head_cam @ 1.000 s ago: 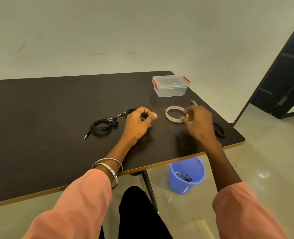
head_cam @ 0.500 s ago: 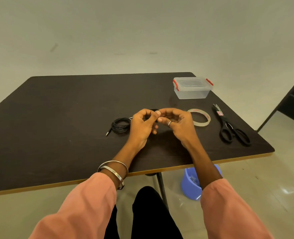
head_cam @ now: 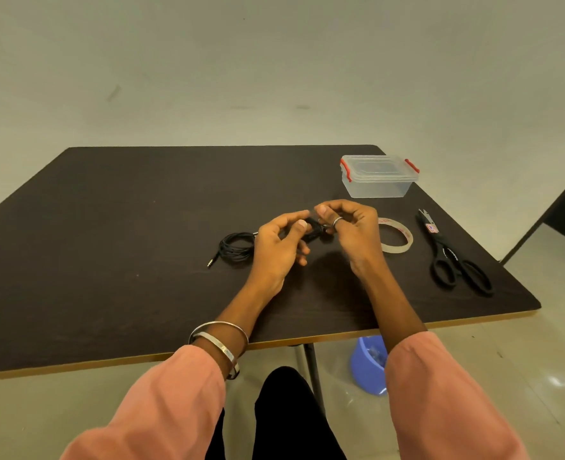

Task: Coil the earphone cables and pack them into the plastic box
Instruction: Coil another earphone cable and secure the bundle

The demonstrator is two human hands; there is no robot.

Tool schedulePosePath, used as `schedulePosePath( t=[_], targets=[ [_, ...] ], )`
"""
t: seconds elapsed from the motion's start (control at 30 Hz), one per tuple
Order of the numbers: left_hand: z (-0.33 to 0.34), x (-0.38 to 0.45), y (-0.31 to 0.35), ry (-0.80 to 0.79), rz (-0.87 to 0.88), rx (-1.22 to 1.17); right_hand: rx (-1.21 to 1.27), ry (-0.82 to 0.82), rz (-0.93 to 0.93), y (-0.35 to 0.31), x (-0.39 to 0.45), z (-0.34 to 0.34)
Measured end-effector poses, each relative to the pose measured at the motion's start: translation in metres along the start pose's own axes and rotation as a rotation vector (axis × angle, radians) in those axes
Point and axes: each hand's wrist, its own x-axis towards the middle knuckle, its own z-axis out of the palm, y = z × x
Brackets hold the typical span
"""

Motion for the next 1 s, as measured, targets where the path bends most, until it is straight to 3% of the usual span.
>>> schedulePosePath(
  t=[0.3, 0.43, 0.53, 0.63, 0.73, 1.0],
  targets=[
    [-0.002, 0.005, 0.015, 0.042, 0.139, 0.328, -0.082, 0.074, -0.117, 0.010, 0.029, 0.021],
    [-0.003, 0.028, 0.022, 0.184, 0.166, 0.456, -0.041, 0.187, -0.106, 0.020, 0.035, 0.025],
    [-0.012, 0.049, 0.021, 0.279, 0.279, 0.690, -0.119, 0.187, -0.159, 0.025, 0.037, 0.019],
    [-0.018, 0.062, 0.018, 0.152, 0.335, 1.039, -0.267, 0.100, -0.227, 0.032, 0.039, 0.017],
    [-0.017, 0.065, 0.008, 0.041, 0.191, 1.338, -0.474, 0.035, -0.220, 0.038, 0.041, 0.018],
    [-0.016, 0.062, 0.000, 0.023, 0.214, 1.540, -0.792, -0.098, -0.131, 0.038, 0.040, 0.018]
  ],
)
